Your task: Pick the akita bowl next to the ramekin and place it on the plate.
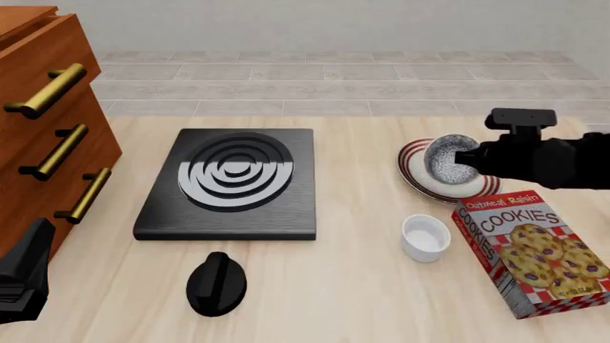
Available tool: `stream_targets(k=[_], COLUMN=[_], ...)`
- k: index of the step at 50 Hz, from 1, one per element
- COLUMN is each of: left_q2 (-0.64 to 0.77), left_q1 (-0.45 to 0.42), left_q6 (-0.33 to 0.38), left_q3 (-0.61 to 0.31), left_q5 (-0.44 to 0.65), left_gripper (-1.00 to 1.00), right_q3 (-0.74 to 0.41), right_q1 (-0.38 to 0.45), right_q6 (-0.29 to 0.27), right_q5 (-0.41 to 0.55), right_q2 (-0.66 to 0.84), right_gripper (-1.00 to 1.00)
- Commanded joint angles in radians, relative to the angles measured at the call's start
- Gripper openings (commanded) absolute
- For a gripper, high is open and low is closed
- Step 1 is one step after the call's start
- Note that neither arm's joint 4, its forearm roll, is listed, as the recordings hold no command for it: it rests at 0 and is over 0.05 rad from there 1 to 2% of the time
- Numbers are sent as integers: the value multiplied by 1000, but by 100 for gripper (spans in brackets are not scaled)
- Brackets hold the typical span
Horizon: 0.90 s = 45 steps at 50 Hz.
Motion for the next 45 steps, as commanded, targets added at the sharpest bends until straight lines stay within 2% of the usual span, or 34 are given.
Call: stream_targets(k=[1,24,45], left_q2=[0,0,0], left_q1=[0,0,0], left_q6=[0,0,0], left_q3=[0,0,0], left_q5=[0,0,0], left_gripper=[100,100,100], right_q3=[-31,-76,-109], right_q1=[-4,5,-19], right_q6=[-11,-17,-32], right_q5=[-7,-20,-33], right_q2=[32,96,147], right_gripper=[-100,-100,-100])
